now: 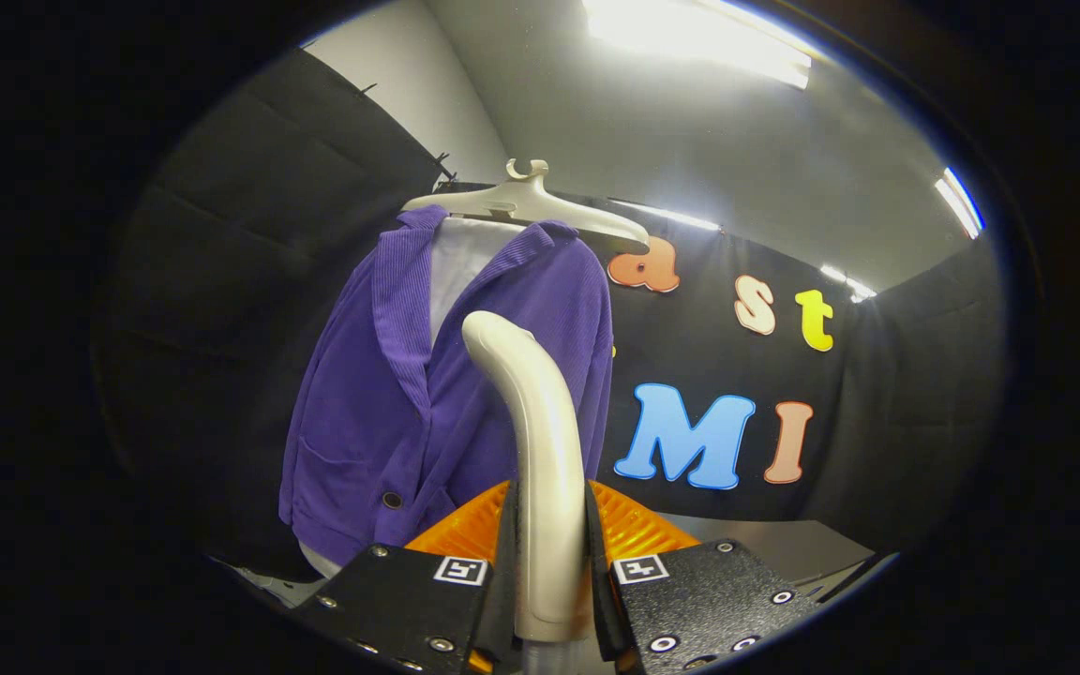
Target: Iron the clothes twice with a garment steamer, once on the left side and once on the right side.
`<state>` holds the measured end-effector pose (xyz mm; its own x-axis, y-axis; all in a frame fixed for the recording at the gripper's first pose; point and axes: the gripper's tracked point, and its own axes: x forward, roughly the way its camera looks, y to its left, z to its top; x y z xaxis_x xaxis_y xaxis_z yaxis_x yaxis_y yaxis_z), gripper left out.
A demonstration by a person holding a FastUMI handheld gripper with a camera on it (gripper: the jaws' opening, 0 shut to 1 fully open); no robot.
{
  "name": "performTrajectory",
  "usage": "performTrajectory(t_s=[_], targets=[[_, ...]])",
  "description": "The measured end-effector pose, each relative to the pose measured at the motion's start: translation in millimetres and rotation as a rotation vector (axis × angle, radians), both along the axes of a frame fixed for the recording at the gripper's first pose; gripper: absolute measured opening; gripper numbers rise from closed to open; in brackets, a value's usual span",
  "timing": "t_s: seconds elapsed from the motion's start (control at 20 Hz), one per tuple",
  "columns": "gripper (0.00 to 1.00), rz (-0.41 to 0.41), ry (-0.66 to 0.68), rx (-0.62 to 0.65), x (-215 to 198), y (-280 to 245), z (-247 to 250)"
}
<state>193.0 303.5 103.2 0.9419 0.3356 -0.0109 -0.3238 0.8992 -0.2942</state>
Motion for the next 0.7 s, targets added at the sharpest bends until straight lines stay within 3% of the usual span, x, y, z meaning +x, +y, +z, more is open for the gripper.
performTrajectory(t_s=[0.7], targets=[[0.35, -0.009, 0.124, -0.084, -26, -4, -80]])
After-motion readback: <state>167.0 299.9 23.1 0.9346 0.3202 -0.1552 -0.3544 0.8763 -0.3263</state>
